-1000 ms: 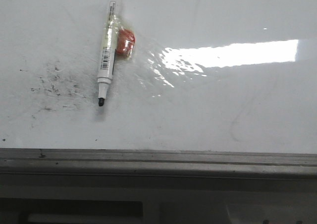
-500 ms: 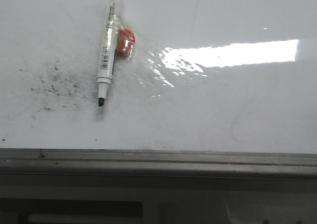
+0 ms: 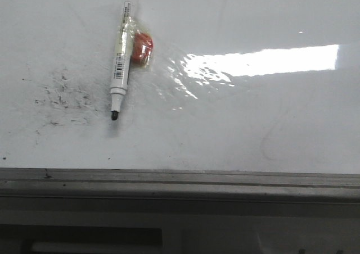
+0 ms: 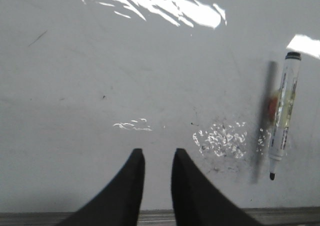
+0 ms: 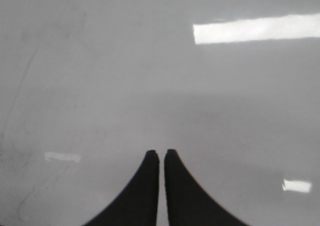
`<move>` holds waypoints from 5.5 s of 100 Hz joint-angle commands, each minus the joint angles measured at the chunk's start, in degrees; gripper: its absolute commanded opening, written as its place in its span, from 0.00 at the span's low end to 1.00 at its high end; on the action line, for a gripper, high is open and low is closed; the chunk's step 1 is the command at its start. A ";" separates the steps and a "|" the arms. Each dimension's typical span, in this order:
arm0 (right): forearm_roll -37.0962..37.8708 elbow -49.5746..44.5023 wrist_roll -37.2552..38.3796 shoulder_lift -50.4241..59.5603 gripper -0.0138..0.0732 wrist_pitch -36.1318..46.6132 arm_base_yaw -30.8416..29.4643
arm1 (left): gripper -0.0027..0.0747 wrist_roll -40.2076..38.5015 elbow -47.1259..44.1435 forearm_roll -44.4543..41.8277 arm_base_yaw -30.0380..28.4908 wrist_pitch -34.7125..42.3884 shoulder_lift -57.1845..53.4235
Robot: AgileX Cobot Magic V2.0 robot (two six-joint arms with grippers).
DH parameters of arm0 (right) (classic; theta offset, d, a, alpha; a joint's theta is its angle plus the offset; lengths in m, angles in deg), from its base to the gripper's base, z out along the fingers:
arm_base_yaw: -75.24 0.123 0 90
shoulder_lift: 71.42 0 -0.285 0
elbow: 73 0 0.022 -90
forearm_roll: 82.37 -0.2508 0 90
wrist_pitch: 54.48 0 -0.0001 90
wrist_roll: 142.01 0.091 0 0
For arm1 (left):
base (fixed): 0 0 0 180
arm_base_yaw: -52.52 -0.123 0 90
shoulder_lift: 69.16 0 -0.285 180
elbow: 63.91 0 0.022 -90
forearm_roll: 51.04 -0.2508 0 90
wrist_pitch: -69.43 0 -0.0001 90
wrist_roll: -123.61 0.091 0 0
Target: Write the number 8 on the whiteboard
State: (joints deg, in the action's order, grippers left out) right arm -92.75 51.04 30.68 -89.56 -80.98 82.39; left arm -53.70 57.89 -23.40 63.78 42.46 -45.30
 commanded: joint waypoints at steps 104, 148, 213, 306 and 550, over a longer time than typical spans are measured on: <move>-9.09 9.73 -0.56 -14.48 0.72 -1.30 0.96 | 0.51 22.52 19.34 21.90 27.11 12.94 45.49; -9.22 9.73 -0.56 -14.48 0.72 -1.30 0.96 | 0.48 22.52 20.83 22.91 27.11 16.94 52.73; -37.44 11.48 -39.95 -15.99 0.72 -8.89 16.62 | 0.01 60.93 20.83 31.09 27.11 -9.62 41.59; -68.39 21.01 -77.27 -47.06 0.72 -13.91 29.96 | 0.01 84.93 20.83 45.10 27.11 -21.38 41.56; -61.32 9.19 -80.28 -29.58 0.11 33.35 29.96 | 0.01 63.23 1.81 44.25 14.17 5.14 1.15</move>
State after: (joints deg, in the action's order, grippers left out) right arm -154.63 57.86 -49.25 -119.73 -47.49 112.45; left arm 10.07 58.21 18.75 78.07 46.39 -44.49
